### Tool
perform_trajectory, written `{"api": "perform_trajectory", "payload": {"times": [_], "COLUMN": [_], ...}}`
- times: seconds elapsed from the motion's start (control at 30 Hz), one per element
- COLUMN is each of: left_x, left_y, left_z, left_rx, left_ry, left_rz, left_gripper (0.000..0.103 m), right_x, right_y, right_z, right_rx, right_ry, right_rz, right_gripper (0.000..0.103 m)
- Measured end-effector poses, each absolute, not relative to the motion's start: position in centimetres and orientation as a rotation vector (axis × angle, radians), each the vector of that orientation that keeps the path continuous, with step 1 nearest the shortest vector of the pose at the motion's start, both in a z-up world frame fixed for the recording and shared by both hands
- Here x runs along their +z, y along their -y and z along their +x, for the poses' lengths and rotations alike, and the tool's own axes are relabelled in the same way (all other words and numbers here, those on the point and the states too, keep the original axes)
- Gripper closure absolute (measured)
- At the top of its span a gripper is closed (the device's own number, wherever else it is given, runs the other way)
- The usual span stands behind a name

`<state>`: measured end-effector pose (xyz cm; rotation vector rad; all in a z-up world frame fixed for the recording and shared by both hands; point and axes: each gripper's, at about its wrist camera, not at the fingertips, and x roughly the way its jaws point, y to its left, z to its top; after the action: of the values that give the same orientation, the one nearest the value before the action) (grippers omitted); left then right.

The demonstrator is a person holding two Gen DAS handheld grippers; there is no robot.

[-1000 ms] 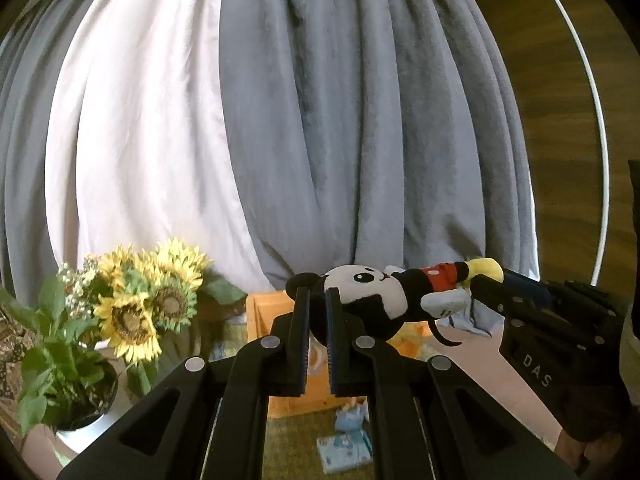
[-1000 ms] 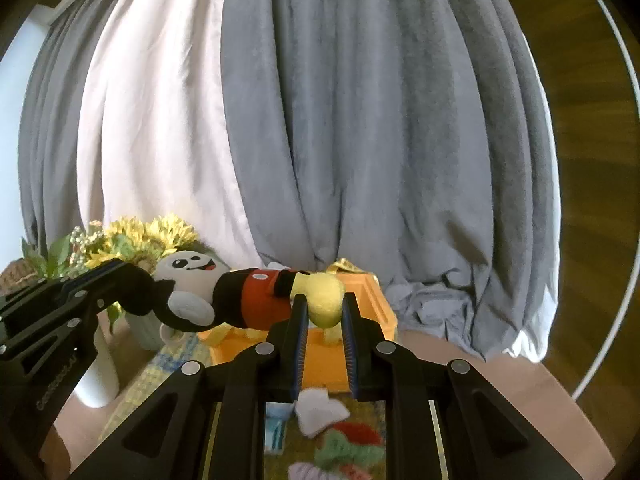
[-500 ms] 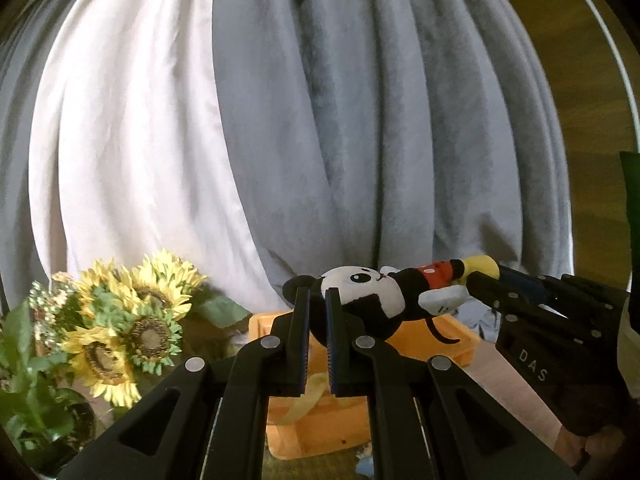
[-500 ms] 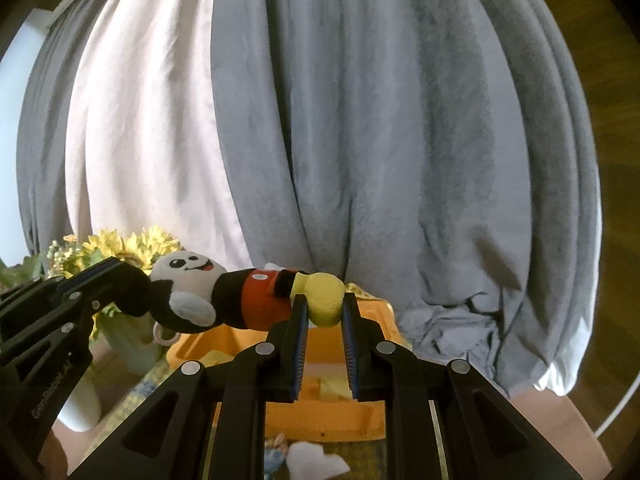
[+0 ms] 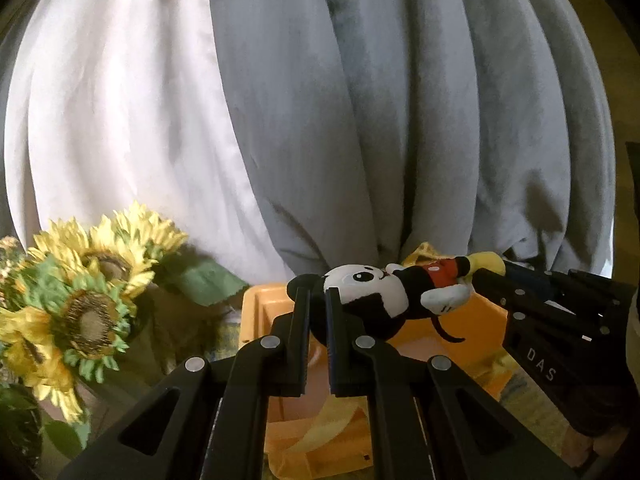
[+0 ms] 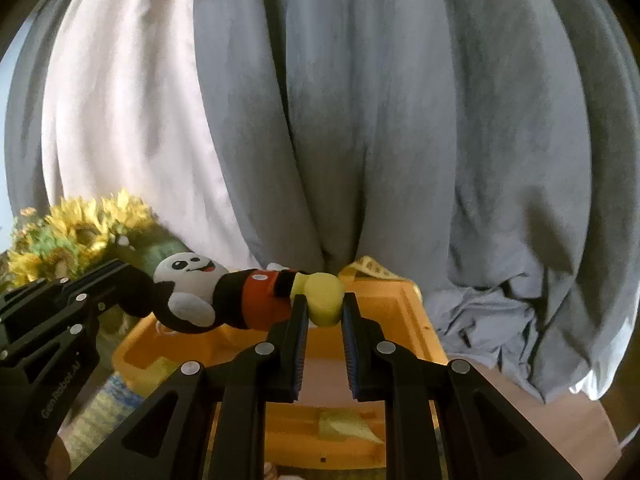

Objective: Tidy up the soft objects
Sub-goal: 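Lift the Mickey plush with the right gripper and carry it over the orange crate, then open the right gripper to drop Mickey into the crate and withdraw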

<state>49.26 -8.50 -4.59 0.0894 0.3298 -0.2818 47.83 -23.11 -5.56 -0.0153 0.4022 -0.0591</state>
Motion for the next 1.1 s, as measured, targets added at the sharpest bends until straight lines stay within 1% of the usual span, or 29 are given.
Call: {"api": "perform_trajectory", "payload": {"times": [0.1, 0.17, 0.2, 0.23, 0.27, 0.3, 0.33, 0.37, 0.4, 0.47, 0.53, 0.67, 0.77, 1.1], "left_x": [-5.6, -6.2, -6.5, -6.6, -6.8, -7.0, -7.0, -7.0, -7.0, -6.8, -6.5, -5.7, -4.6, -0.7], "left_y": [8.9, 9.0, 9.0, 8.9, 8.9, 8.9, 8.7, 8.7, 8.7, 8.6, 8.6, 8.4, 7.9, 6.8], "left_z": [50.4, 51.1, 51.5, 51.9, 52.0, 52.2, 52.2, 52.2, 52.2, 51.9, 51.3, 50.0, 48.7, 42.4], "left_rx": [-0.276, -0.275, -0.282, -0.285, -0.286, -0.283, -0.279, -0.275, -0.274, -0.275, -0.278, -0.277, -0.279, -0.282], "left_ry": [-0.352, -0.368, -0.381, -0.389, -0.394, -0.396, -0.396, -0.399, -0.402, -0.409, -0.416, -0.416, -0.403, -0.325], "left_rz": [0.098, 0.091, 0.083, 0.077, 0.071, 0.061, 0.056, 0.053, 0.052, 0.052, 0.052, 0.053, 0.038, 0.054], "left_gripper": [0.094, 0.091, 0.085, 0.073, 0.066, 0.057, 0.057, 0.057, 0.056, 0.055, 0.049, 0.049, 0.045, 0.038], "right_x": [-6.5, -7.1, -7.4, -7.7, -7.9, -8.1, -8.3, -8.5, -8.6, -8.5, -8.4, -7.7, -6.8, -2.9], "right_y": [23.2, 23.3, 23.3, 23.4, 23.6, 23.8, 24.1, 24.4, 24.6, 24.7, 24.9, 25.0, 25.0, 24.7], "right_z": [49.2, 49.8, 50.2, 50.5, 50.8, 51.0, 51.3, 51.4, 51.3, 50.9, 50.6, 49.3, 47.8, 41.8], "right_rx": [-0.059, -0.063, -0.07, -0.075, -0.079, -0.081, -0.086, -0.1, -0.111, -0.13, -0.132, -0.135, -0.149, -0.185], "right_ry": [-0.43, -0.444, -0.458, -0.471, -0.483, -0.496, -0.508, -0.519, -0.519, -0.514, -0.521, -0.517, -0.495, -0.41], "right_rz": [-0.023, -0.028, -0.03, -0.027, -0.014, 0.0, 0.016, 0.032, 0.037, 0.036, 0.042, 0.057, 0.069, 0.083], "right_gripper": [0.085, 0.084, 0.083, 0.082, 0.081, 0.072, 0.056, 0.049, 0.047, 0.047, 0.047, 0.047, 0.047, 0.047]}}
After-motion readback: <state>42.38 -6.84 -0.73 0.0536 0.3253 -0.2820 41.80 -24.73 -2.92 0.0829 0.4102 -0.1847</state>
